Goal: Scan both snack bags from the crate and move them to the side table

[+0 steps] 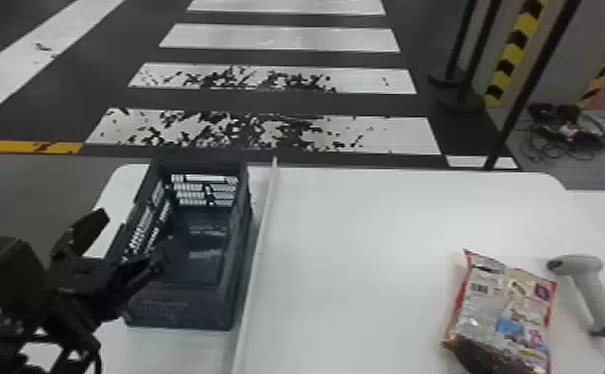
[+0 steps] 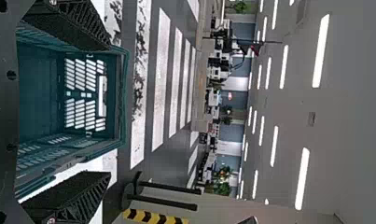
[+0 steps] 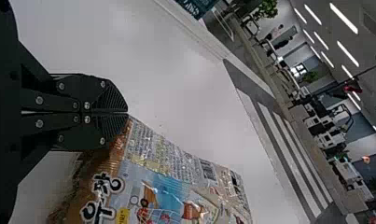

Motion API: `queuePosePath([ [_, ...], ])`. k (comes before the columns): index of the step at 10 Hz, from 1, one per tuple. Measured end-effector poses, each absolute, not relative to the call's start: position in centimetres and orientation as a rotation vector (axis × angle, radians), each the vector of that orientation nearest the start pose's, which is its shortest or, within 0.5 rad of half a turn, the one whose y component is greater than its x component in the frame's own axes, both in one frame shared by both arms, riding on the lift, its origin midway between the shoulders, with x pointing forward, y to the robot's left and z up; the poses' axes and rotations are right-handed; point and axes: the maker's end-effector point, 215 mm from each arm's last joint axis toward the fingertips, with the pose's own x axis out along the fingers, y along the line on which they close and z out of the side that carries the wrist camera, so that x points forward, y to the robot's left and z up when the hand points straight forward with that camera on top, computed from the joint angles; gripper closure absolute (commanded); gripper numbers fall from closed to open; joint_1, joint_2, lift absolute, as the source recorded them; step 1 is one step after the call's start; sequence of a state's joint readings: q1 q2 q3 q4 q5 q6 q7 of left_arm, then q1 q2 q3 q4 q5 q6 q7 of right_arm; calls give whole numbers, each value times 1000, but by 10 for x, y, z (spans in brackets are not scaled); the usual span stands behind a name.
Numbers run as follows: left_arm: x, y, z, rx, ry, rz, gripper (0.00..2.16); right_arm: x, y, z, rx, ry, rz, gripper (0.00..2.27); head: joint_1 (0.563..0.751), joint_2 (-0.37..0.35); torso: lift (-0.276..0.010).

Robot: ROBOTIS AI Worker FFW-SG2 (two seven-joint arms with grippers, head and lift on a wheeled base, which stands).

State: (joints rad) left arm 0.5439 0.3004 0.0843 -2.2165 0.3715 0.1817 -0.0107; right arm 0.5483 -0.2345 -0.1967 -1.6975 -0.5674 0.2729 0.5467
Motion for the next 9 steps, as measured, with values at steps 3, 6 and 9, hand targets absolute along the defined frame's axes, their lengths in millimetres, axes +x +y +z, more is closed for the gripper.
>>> queuePosePath([
  [3, 442, 261, -305, -71, 86, -135, 36, 335, -293, -534, 465, 515, 317, 2253, 695, -44, -95],
  [6, 440, 260, -305, -74, 87, -135, 36, 332, -315, -530, 466, 502, 279, 2253, 695, -78, -95],
  [9, 440, 259, -304, -75, 81, -140, 36, 339, -333, -523, 455, 484, 258, 2253, 695, -104, -95],
])
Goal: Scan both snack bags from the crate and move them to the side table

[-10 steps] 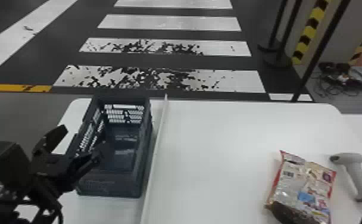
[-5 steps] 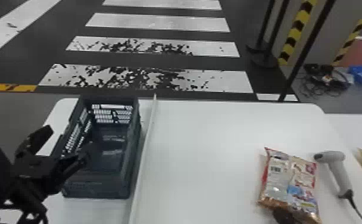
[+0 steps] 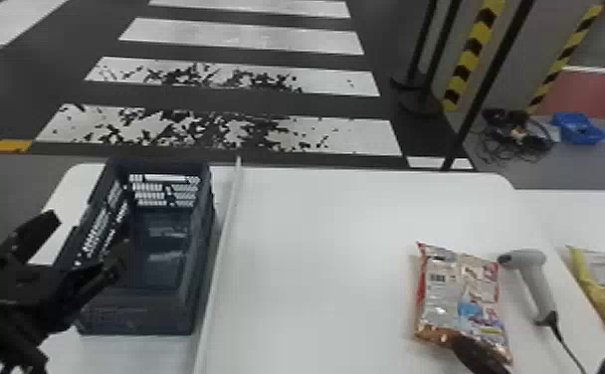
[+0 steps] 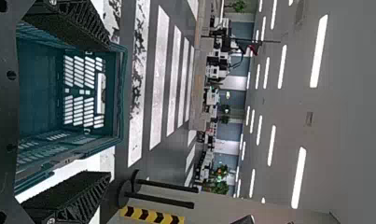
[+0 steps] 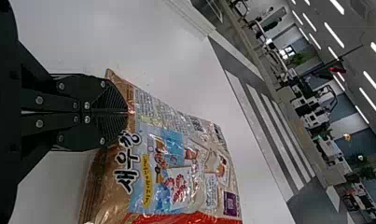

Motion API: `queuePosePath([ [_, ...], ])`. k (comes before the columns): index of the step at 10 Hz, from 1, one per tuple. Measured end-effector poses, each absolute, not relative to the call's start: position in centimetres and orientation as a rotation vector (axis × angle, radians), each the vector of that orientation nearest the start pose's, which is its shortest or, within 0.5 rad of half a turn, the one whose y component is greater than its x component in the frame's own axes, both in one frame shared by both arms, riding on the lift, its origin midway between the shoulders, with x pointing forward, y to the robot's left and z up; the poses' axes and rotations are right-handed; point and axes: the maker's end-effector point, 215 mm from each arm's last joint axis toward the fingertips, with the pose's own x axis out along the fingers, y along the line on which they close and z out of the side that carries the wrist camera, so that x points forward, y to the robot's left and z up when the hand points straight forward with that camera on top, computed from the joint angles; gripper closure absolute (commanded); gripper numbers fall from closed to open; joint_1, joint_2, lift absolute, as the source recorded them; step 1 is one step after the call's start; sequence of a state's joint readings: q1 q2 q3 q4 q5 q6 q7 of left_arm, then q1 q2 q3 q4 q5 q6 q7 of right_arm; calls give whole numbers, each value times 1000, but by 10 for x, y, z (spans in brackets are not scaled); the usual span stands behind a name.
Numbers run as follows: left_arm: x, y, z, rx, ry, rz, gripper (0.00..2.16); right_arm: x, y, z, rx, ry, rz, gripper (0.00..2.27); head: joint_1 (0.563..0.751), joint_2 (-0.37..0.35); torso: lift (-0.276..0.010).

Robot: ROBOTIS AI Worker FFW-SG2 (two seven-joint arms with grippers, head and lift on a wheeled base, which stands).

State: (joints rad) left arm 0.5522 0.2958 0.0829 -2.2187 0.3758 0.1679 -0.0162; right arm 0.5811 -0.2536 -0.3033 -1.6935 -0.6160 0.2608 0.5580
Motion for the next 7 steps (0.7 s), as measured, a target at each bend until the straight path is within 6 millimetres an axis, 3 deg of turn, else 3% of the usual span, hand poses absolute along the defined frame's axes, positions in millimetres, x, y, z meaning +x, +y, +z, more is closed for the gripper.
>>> queuePosePath([
  [3, 440, 261, -304, -75, 79, -138, 36, 350, -346, -522, 435, 482, 240, 2250, 695, -122, -95],
  [7, 442, 261, -304, -76, 79, -136, 36, 351, -356, -524, 443, 479, 226, 2250, 695, -137, -95],
])
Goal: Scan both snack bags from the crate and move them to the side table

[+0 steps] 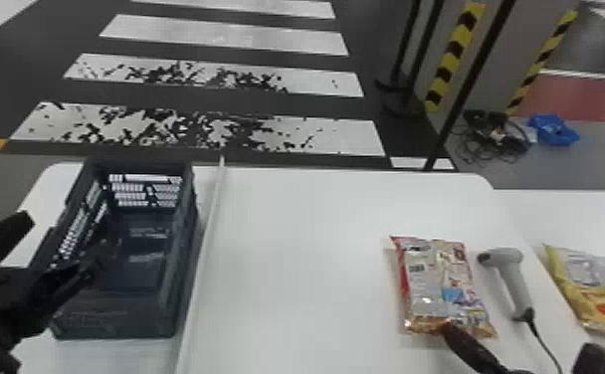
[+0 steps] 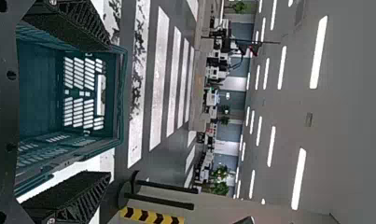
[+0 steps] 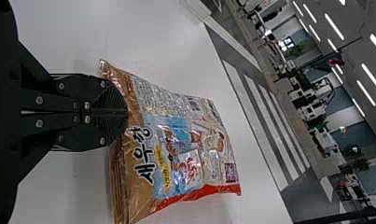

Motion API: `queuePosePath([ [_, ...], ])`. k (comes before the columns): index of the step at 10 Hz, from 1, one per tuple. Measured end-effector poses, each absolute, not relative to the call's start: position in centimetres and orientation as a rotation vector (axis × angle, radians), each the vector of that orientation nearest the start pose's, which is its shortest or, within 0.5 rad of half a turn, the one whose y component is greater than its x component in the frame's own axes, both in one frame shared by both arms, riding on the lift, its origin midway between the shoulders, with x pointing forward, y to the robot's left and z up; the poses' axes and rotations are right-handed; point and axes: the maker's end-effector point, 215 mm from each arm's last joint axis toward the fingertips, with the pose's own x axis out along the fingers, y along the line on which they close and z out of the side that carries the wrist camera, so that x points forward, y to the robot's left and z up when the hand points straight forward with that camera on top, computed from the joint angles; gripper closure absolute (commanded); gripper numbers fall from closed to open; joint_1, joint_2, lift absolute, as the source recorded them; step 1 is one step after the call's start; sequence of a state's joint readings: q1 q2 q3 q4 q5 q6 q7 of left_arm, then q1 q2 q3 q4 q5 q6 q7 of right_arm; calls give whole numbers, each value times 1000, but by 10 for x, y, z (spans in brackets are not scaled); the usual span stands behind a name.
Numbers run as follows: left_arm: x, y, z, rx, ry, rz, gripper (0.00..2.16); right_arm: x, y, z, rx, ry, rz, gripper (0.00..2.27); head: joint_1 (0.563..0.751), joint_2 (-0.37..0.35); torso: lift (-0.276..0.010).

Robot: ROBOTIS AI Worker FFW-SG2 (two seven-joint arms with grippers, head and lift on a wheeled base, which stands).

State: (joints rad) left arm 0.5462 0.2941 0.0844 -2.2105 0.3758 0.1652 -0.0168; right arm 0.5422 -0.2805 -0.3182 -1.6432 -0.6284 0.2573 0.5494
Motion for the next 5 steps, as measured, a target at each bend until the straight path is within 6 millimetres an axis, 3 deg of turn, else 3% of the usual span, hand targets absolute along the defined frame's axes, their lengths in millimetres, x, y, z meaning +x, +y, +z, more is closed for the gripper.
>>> queuePosePath([
  [3, 441, 261, -305, -78, 81, -135, 36, 338, -334, -480, 489, 413, 265, 2250, 695, -108, -95],
  [5, 441, 261, -305, -79, 80, -135, 36, 362, -343, -457, 430, 388, 266, 2253, 695, -115, -95],
])
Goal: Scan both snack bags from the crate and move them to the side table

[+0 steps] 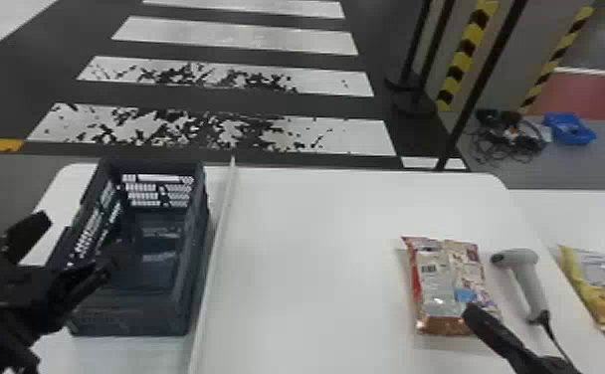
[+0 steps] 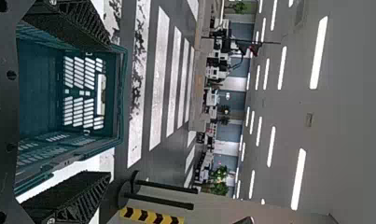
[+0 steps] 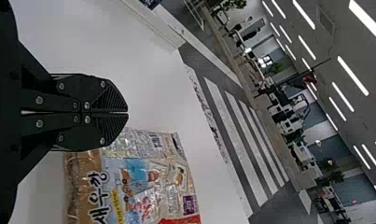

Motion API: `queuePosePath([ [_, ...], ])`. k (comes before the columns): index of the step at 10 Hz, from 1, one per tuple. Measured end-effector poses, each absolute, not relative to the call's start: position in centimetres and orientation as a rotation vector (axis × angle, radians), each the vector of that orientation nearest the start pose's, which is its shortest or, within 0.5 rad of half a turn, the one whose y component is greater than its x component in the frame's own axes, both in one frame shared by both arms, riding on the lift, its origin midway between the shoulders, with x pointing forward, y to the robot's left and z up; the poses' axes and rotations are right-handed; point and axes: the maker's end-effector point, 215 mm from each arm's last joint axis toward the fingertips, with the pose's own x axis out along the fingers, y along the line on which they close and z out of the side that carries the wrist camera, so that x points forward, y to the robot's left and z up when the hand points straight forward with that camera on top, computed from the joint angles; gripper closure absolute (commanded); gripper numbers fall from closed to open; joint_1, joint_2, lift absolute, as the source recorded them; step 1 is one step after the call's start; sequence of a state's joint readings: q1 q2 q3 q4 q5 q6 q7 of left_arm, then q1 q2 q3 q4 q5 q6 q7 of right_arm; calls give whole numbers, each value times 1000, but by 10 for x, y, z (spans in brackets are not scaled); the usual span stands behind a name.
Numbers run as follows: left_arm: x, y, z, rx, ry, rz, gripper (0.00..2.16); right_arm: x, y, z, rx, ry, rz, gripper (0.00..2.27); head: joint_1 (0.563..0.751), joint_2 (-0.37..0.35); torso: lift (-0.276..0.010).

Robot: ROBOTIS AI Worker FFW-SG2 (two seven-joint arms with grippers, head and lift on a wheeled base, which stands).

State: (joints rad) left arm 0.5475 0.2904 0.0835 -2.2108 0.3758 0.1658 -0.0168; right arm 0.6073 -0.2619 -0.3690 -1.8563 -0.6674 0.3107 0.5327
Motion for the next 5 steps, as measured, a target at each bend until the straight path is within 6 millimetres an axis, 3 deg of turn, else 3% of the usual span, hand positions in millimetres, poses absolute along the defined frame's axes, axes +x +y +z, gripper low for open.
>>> queuePosePath([
  [2, 437, 259, -305, -81, 79, -139, 36, 396, -352, -451, 300, 392, 281, 2253, 695, -125, -95],
  [4, 433, 255, -306, -85, 83, -149, 36, 422, -369, -462, 236, 406, 266, 2250, 695, -145, -95],
  [5, 431, 254, -308, -85, 88, -152, 36, 429, -385, -466, 209, 406, 240, 1622, 695, -157, -95],
])
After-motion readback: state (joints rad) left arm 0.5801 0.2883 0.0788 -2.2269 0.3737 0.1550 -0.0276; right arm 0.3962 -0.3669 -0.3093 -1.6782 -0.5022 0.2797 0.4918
